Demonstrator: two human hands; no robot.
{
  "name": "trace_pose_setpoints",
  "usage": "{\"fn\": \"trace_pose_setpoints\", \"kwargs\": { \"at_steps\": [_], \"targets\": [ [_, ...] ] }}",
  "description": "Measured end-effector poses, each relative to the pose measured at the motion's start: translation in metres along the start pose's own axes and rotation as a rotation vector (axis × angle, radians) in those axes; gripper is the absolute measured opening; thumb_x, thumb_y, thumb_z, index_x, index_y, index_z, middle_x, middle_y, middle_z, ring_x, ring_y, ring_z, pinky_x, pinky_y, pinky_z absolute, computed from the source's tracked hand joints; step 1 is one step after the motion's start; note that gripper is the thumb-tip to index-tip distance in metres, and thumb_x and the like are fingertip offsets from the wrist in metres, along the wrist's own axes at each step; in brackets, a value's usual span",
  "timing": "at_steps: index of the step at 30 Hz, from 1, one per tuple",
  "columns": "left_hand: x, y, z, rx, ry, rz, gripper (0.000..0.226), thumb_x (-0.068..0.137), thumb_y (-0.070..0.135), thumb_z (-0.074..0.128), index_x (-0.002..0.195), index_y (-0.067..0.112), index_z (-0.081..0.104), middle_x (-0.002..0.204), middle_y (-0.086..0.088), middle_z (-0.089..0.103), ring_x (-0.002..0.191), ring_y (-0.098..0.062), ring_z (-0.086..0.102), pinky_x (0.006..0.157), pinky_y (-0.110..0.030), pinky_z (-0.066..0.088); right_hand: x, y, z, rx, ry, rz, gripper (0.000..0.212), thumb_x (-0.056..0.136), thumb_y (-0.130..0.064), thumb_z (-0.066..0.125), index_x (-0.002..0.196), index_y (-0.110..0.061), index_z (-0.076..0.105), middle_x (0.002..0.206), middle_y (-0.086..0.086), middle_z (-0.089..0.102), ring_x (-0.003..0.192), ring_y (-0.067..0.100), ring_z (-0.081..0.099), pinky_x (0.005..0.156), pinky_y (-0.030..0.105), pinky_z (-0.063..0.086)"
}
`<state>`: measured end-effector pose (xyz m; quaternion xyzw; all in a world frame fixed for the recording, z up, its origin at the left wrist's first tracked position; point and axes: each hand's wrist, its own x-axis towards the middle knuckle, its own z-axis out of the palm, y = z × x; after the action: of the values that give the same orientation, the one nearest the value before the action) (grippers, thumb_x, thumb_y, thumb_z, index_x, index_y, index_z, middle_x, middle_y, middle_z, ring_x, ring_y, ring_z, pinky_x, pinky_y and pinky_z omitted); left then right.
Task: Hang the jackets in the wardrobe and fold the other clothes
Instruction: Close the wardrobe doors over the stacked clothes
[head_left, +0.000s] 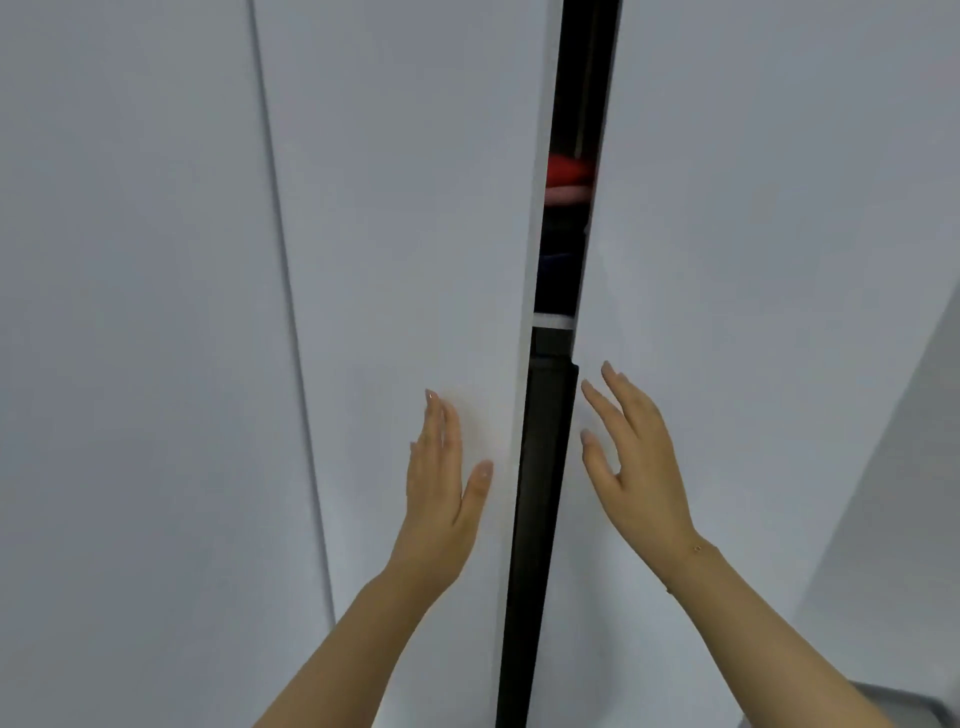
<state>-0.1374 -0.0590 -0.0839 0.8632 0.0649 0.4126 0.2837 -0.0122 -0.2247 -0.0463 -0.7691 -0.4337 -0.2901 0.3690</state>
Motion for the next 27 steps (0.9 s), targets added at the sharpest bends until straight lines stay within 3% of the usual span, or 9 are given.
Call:
{"fn": "trace_pose_setpoints", "kwargs": {
  "at_steps": [2, 5, 7, 11, 19, 27],
  "targets": [
    [0.022, -0.005, 0.027, 0.109, 0.008, 0.027, 0.062, 0.096, 0.063, 0.005, 0.147, 0.043, -0.025, 0.157, 0.013, -0.029, 0.147, -0.009, -0.022, 0.12, -0.046, -0.01, 0.014, 0.025, 0.003, -0.126, 0.02, -0.001, 0.053, 0.103, -0.026, 0.043, 0.153, -0.023, 0.025, 0.163, -0.005, 0.012, 0.15, 0.012, 0.008, 0.122, 0.037, 0.011],
    [0.045, -0.014, 0.057, 0.158, 0.082, 0.039, 0.063, 0.1, 0.057, 0.009, 0.153, 0.032, -0.016, 0.16, -0.003, -0.026, 0.148, -0.025, -0.022, 0.118, -0.046, -0.016, 0.033, 0.06, 0.015, -0.279, 0.04, 0.041, 0.062, 0.103, -0.045, 0.029, 0.156, -0.025, 0.005, 0.164, -0.004, -0.002, 0.151, 0.015, -0.006, 0.122, 0.042, -0.006],
    [0.053, -0.024, 0.074, 0.155, 0.137, 0.064, 0.063, 0.102, 0.052, 0.012, 0.155, 0.025, -0.01, 0.161, -0.01, -0.02, 0.148, -0.032, -0.018, 0.117, -0.046, -0.018, 0.041, 0.081, 0.029, -0.306, 0.035, 0.076, 0.065, 0.102, -0.051, 0.021, 0.156, -0.025, -0.003, 0.164, -0.005, -0.008, 0.15, 0.016, -0.009, 0.121, 0.048, -0.005],
    [0.079, -0.036, 0.102, 0.237, 0.166, 0.061, 0.065, 0.102, 0.055, 0.014, 0.155, 0.025, -0.009, 0.161, -0.012, -0.02, 0.148, -0.033, -0.018, 0.116, -0.046, -0.019, 0.048, 0.108, 0.063, -0.479, 0.09, 0.049, 0.066, 0.101, -0.05, 0.022, 0.156, -0.02, 0.001, 0.163, 0.005, -0.007, 0.15, 0.025, -0.008, 0.118, 0.058, -0.003],
    [0.122, -0.054, 0.145, 0.367, 0.195, 0.001, 0.065, 0.101, 0.058, 0.013, 0.154, 0.029, -0.011, 0.16, -0.008, -0.023, 0.148, -0.031, -0.019, 0.116, -0.049, -0.02, 0.062, 0.144, 0.096, -0.608, 0.297, -0.057, 0.063, 0.103, -0.048, 0.027, 0.155, -0.019, 0.007, 0.163, 0.004, -0.008, 0.151, 0.025, -0.004, 0.117, 0.061, 0.002],
    [0.141, -0.064, 0.167, 0.363, 0.256, -0.006, 0.061, 0.103, 0.051, 0.016, 0.155, 0.03, -0.008, 0.161, -0.009, -0.02, 0.148, -0.031, -0.018, 0.116, -0.052, -0.018, 0.07, 0.16, 0.114, -0.658, 0.389, -0.079, 0.069, 0.101, -0.053, 0.035, 0.156, -0.019, 0.012, 0.164, 0.006, 0.0, 0.151, 0.027, 0.003, 0.117, 0.062, 0.004]
  ]
}}
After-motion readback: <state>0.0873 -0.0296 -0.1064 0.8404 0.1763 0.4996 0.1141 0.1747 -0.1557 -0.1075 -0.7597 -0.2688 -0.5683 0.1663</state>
